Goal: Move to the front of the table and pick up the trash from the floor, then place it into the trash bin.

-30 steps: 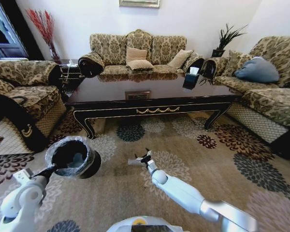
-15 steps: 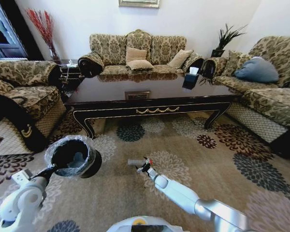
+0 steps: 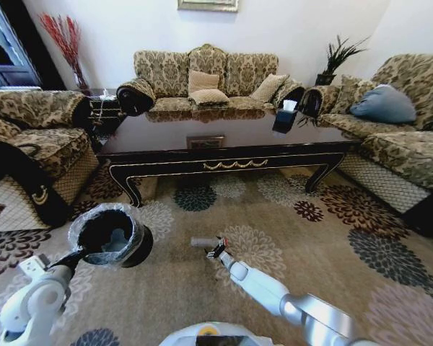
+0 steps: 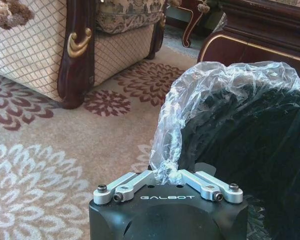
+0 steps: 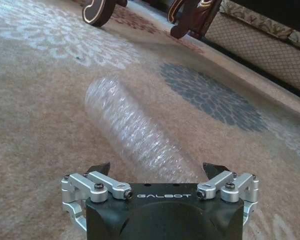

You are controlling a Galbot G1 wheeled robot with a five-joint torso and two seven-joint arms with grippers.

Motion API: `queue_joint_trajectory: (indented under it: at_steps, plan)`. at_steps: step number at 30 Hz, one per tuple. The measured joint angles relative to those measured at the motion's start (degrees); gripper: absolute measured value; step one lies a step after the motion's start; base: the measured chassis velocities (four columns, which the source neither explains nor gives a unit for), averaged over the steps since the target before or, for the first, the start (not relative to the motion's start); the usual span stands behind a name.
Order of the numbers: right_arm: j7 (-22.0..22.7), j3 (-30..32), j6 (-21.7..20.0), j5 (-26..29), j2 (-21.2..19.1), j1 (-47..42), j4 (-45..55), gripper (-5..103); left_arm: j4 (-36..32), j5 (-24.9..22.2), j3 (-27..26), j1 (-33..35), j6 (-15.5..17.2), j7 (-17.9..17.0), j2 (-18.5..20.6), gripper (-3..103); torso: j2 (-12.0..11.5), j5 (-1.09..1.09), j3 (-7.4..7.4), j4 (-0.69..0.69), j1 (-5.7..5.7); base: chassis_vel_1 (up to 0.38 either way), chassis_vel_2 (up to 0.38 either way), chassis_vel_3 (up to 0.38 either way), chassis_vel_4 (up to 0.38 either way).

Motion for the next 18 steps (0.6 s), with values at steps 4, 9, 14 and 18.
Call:
queue_joint_trajectory:
  at_steps: [4,9,14,18]
  plan:
    - [-1.8,0.0,0.3,-0.2,0.5,0.4,-1.4,101,-0.1,-0.2,-0.4,0.3,0.0,0.0,0.0,2,0.0,0.0,0.0,0.0,0.0,0.0,0.0,0.0,0.0]
    - [-3.4,0.1,1.2,-0.9,0.2,0.5,-1.5,88,-0.1,-0.3,-0.5,0.4,0.0,-0.1,0.0,2,0.0,0.0,0.0,0.0,0.0,0.0,0.0,0.0,0.0]
    - [-3.8,0.3,2.3,-1.1,-1.1,-0.3,0.7,66,0.2,-0.2,0.4,0.2,0.0,-0.3,-0.4,2,0.0,0.0,0.0,0.0,0.0,0.0,0.0,0.0,0.0]
    - [-4.0,1.2,3.5,-2.4,-1.9,-0.9,1.6,50,0.3,0.4,1.6,-0.1,0.0,-0.6,-1.0,2,0.0,0.0,0.0,0.0,0.0,0.0,0.0,0.0,0.0]
